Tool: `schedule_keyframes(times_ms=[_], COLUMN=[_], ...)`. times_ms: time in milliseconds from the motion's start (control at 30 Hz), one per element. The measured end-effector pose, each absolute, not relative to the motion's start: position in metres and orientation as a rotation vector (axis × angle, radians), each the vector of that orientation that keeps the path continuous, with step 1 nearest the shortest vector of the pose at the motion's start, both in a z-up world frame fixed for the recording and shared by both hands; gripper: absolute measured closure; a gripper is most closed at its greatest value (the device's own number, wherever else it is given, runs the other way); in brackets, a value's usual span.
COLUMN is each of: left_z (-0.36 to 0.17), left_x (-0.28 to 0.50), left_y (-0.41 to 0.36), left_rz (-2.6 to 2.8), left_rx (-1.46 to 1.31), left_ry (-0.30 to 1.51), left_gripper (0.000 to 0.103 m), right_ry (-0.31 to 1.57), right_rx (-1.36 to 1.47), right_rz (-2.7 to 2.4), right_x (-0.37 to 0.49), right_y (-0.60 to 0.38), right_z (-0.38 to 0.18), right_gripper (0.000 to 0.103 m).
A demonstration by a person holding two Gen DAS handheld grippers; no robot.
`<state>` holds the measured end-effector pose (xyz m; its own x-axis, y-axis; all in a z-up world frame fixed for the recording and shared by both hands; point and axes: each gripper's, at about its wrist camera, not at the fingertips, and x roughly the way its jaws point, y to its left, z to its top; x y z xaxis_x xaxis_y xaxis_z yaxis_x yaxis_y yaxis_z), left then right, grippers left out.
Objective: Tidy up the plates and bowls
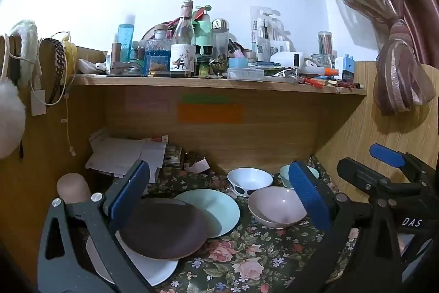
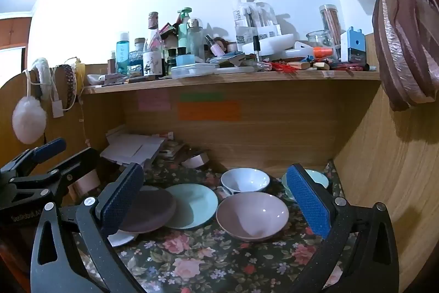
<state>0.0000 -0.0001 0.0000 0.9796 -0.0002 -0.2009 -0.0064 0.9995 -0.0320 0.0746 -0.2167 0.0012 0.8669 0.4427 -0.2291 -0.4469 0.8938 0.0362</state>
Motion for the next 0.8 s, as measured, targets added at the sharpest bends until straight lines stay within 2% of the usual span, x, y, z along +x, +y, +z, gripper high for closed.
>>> schedule_keyframes(times_ms=[800], left_z=[0.0010], left_x=[0.0016], left_y=[-0.0006], left_rz=[-0.004], left_rx=[-0.049], left_ry=[0.201], left_gripper=[0.000], right_ry=[0.236], right_rx=[-0.010], right_rz=[0.466], right_x=[0.0762], right_y=[-0.2140], right_z=[0.0043], right_gripper=[0.000])
